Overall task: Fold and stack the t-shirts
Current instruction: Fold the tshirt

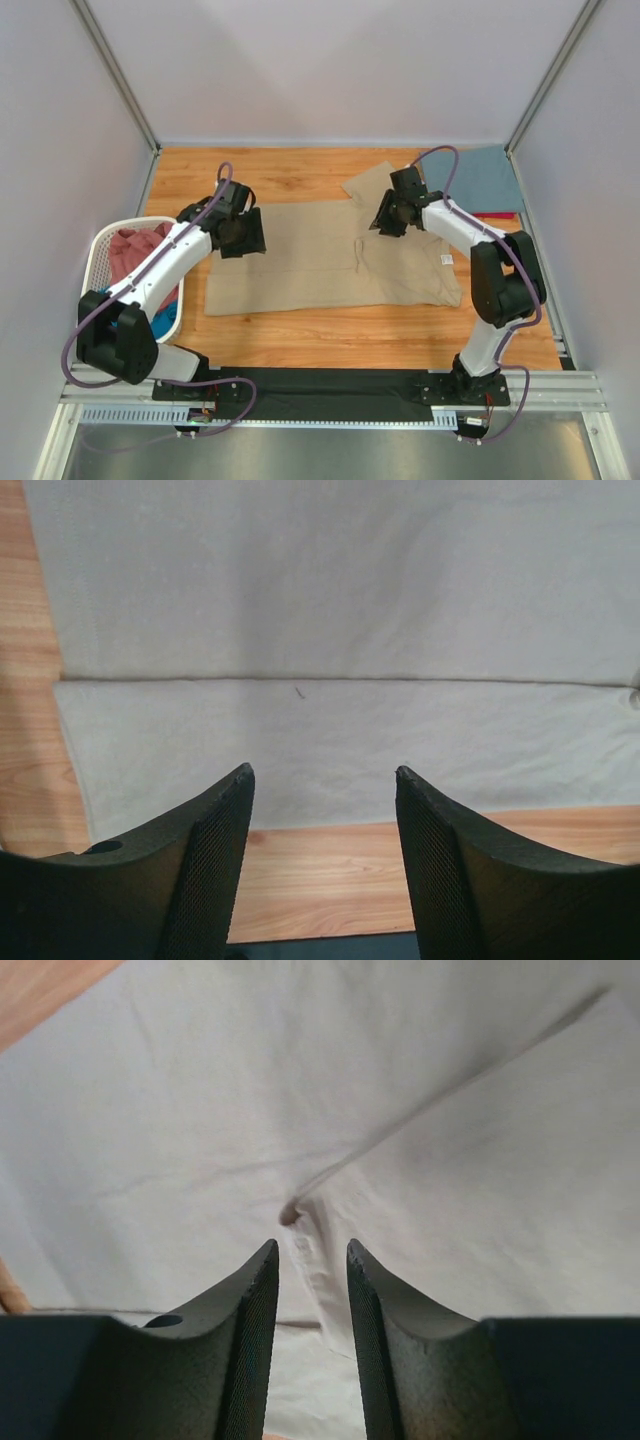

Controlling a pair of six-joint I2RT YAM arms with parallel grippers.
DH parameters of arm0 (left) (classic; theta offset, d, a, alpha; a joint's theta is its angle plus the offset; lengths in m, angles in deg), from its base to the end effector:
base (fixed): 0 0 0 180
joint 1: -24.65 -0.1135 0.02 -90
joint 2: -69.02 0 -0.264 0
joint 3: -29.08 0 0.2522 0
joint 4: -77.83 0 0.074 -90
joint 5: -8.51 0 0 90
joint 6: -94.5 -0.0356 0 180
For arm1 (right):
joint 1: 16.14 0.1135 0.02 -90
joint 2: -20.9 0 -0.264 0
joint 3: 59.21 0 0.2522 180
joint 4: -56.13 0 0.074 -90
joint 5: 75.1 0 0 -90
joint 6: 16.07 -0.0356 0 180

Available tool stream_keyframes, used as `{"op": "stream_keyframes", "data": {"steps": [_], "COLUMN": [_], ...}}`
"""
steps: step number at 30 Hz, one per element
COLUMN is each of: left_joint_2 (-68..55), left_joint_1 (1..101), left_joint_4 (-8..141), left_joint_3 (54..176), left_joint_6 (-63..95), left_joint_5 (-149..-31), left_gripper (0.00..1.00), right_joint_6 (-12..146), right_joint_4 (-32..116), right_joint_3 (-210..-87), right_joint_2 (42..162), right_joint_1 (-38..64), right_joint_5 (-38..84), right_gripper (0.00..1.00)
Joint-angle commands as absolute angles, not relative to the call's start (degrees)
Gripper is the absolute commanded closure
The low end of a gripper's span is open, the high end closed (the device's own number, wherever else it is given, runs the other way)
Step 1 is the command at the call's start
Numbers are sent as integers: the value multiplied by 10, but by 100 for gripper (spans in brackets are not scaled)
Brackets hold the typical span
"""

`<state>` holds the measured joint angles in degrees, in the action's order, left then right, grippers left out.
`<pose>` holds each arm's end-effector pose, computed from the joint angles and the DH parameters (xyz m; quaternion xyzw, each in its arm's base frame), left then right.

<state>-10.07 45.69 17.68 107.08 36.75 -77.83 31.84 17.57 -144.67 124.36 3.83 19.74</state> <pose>0.2574 -0.0966 0.2719 -0.1025 0.9628 -0.0837 0.2357 0.3577 0.1332 0.2010 0.1716 0.9414 0.1828 0.2255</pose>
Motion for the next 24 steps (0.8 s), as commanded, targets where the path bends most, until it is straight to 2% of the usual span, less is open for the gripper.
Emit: {"op": "stream_keyframes", "data": {"steps": [1,9,14,24], "left_joint_2": [-117,-247,-312,-404], "left_joint_1": [459,443,412,383], "left_joint_4": [213,182,185,177], "left_joint_3": [1087,1145,1189,1242], "left_joint_6": [369,349,340,343], "left_joint_5": [-796,-760,-785,-777], "left_gripper": [34,35,36,36], "right_joint_6": [397,469,527,583], "right_joint_4": [101,93,145,161], "right_joint_3": [-1455,-1371,-1343,-1370], "right_joint_2": [1204,1178,1166,1217], "right_joint_1": [16,-59,-122,-153], "right_joint_5": [150,107,197,275], "right_gripper": [65,64,58,63]}}
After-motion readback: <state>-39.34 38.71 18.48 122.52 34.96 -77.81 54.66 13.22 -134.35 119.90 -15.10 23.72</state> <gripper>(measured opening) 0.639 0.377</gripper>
